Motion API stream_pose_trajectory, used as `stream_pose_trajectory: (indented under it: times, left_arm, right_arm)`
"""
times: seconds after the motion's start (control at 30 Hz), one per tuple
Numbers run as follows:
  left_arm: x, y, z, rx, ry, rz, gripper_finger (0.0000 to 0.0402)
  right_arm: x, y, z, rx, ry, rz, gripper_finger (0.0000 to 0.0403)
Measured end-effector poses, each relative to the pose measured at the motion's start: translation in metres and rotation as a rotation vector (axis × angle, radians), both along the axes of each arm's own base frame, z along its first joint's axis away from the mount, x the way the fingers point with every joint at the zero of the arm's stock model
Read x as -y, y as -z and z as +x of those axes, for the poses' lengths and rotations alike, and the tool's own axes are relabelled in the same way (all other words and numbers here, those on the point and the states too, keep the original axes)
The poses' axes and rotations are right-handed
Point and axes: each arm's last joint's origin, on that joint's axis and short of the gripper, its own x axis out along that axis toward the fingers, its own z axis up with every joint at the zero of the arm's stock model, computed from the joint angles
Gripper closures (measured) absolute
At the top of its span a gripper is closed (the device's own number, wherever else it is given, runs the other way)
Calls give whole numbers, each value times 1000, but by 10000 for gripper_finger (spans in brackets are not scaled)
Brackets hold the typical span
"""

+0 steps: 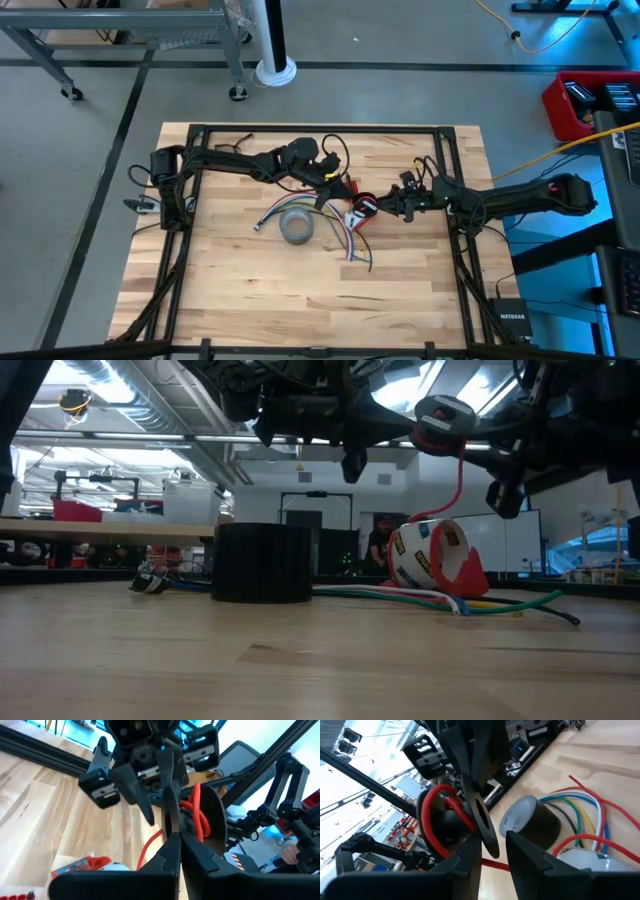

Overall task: Coil cords
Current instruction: Coil the red wire on the black spool

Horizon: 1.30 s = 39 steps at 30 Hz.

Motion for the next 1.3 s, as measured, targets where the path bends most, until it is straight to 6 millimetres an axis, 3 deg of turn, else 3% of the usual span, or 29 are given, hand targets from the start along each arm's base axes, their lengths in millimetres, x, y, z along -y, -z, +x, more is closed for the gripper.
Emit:
stream_pose_trajectory:
  times: [0.2,0.43,0.6,0.8,1.0,1.3]
  left_arm:
    - [0,-1,0,9,-1,-4,401]
    - [-1,-1,0,-4,-11,-33,401]
    - [-7,0,-1,-16,-32,-55,401]
    - [-27,-1,-7,-26,-52,-101,373]
    - [-59,-1,-20,-53,11,-232,336]
    - [-95,-2,-35,-31,-39,-210,332]
  right_arm:
    - [0,-1,3,32,-2,-5,318]
    - [0,0,4,33,-1,-8,393]
    - [1,-1,4,34,4,0,387]
    - [2,-1,4,38,37,3,392]
    - [3,-1,4,38,95,-2,396]
    - [10,-3,3,58,318,-10,398]
